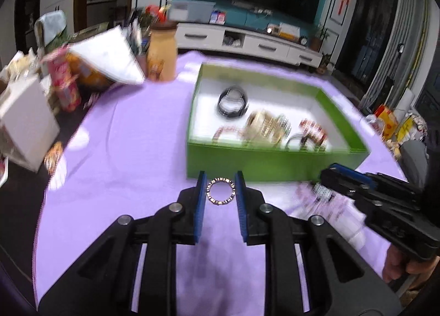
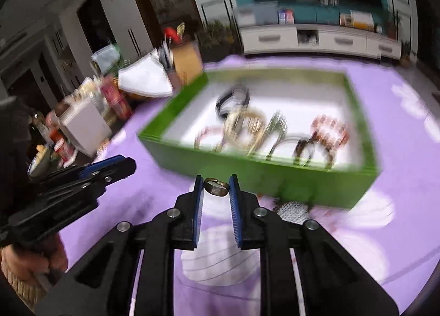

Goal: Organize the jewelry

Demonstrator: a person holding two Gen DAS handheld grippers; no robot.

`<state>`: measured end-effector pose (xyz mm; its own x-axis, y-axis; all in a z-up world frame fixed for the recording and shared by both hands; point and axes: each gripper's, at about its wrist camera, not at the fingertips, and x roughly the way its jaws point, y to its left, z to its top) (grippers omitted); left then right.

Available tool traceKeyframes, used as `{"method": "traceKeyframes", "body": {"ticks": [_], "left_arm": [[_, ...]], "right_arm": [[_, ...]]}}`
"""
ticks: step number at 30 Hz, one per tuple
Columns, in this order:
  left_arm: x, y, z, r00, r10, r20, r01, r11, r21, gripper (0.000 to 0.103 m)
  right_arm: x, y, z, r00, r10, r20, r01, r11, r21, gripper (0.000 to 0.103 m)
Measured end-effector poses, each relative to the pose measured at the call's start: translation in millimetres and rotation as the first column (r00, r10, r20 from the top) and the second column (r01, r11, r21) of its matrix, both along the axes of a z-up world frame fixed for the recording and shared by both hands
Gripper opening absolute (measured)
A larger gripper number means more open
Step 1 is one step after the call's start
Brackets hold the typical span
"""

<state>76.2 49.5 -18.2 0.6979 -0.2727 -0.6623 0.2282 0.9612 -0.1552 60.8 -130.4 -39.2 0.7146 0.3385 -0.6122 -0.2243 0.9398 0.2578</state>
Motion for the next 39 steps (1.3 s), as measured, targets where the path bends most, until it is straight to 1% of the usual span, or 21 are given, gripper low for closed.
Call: {"method": "traceKeyframes", "body": {"ticks": [3, 5, 9, 11, 14, 20, 22, 23, 24, 25, 26, 27, 28, 29, 30, 31, 32, 33, 35, 37, 39], "left_arm": [[16, -13, 23, 0.999, -0.026, 0.035, 0.027, 0.999, -0.02, 0.02], [28, -25, 36, 0.998, -0.038, 0.059, 0.038, 0.999, -0.011, 0.02], [53, -44, 47, 0.997, -0.053, 0.055, 0.054, 0.999, -0.008, 0.02], [66, -52, 45, 0.998, -0.055, 0.039, 0.055, 0.998, 0.002, 0.02], [87, -63, 33, 0.999, -0.048, -0.002, 0.048, 0.998, 0.034, 0.02], [107, -71, 5, 0.997, -0.031, -0.077, 0.037, 0.996, 0.082, 0.02], [110, -69, 0, 0.996, -0.027, -0.089, 0.035, 0.995, 0.089, 0.026], [110, -68, -1, 0.995, -0.023, -0.093, 0.031, 0.995, 0.092, 0.037], [111, -69, 0, 0.995, -0.021, -0.094, 0.03, 0.995, 0.097, 0.054], [111, -69, 2, 0.995, -0.017, -0.094, 0.027, 0.994, 0.105, 0.063], [112, -68, 5, 0.996, -0.007, -0.09, 0.017, 0.993, 0.113, 0.079], [111, -67, 10, 0.996, 0.006, -0.084, 0.004, 0.993, 0.122, 0.088], [111, -66, 14, 0.996, 0.014, -0.083, -0.004, 0.992, 0.125, 0.092], [112, -64, 19, 0.996, 0.025, -0.087, -0.013, 0.991, 0.13, 0.099], [113, -61, 27, 0.994, 0.043, -0.098, -0.029, 0.99, 0.138, 0.101], [113, -60, 34, 0.994, 0.053, -0.1, -0.038, 0.988, 0.147, 0.101], [113, -59, 41, 0.993, 0.065, -0.098, -0.049, 0.986, 0.16, 0.101], [113, -58, 51, 0.993, 0.065, -0.095, -0.049, 0.984, 0.171, 0.101], [111, -56, 72, 0.995, 0.061, -0.081, -0.047, 0.984, 0.172, 0.101], [108, -52, 97, 0.994, 0.075, -0.078, -0.062, 0.986, 0.156, 0.101], [108, -51, 121, 0.991, 0.11, -0.08, -0.095, 0.98, 0.176, 0.101]], "right_arm": [[2, -22, 27, 0.998, -0.027, 0.058, 0.026, 1.0, 0.017, 0.019], [8, -35, 40, 0.994, -0.058, 0.095, 0.058, 0.998, 0.0, 0.019], [24, -55, 48, 0.991, -0.09, 0.099, 0.09, 0.996, 0.004, 0.019], [35, -66, 46, 0.992, -0.1, 0.08, 0.099, 0.995, 0.014, 0.019], [55, -76, 37, 0.993, -0.111, 0.039, 0.111, 0.994, 0.014, 0.019], [76, -77, 15, 0.995, -0.098, -0.037, 0.097, 0.995, -0.009, 0.019], [81, -76, 10, 0.993, -0.102, -0.058, 0.101, 0.995, -0.02, 0.022], [82, -76, 9, 0.992, -0.106, -0.066, 0.105, 0.994, -0.026, 0.025], [82, -76, 8, 0.992, -0.105, -0.068, 0.104, 0.994, -0.03, 0.027], [82, -75, 10, 0.992, -0.104, -0.069, 0.101, 0.994, -0.04, 0.029], [81, -75, 13, 0.992, -0.105, -0.07, 0.101, 0.993, -0.054, 0.037], [79, -74, 18, 0.992, -0.107, -0.071, 0.102, 0.993, -0.067, 0.052], [79, -75, 22, 0.991, -0.114, -0.073, 0.108, 0.991, -0.078, 0.06], [78, -75, 28, 0.99, -0.123, -0.074, 0.116, 0.989, -0.092, 0.074], [77, -76, 34, 0.989, -0.13, -0.075, 0.121, 0.987, -0.103, 0.086], [77, -76, 45, 0.987, -0.137, -0.083, 0.127, 0.985, -0.117, 0.091], [77, -77, 55, 0.984, -0.151, -0.092, 0.139, 0.982, -0.13, 0.1], [78, -78, 65, 0.981, -0.166, -0.102, 0.15, 0.978, -0.144, 0.102], [83, -78, 83, 0.975, -0.178, -0.133, 0.154, 0.973, -0.174, 0.102], [84, -79, 101, 0.973, -0.181, -0.146, 0.154, 0.972, -0.176, 0.102], [86, -79, 118, 0.97, -0.188, -0.155, 0.159, 0.97, -0.186, 0.102]]}}
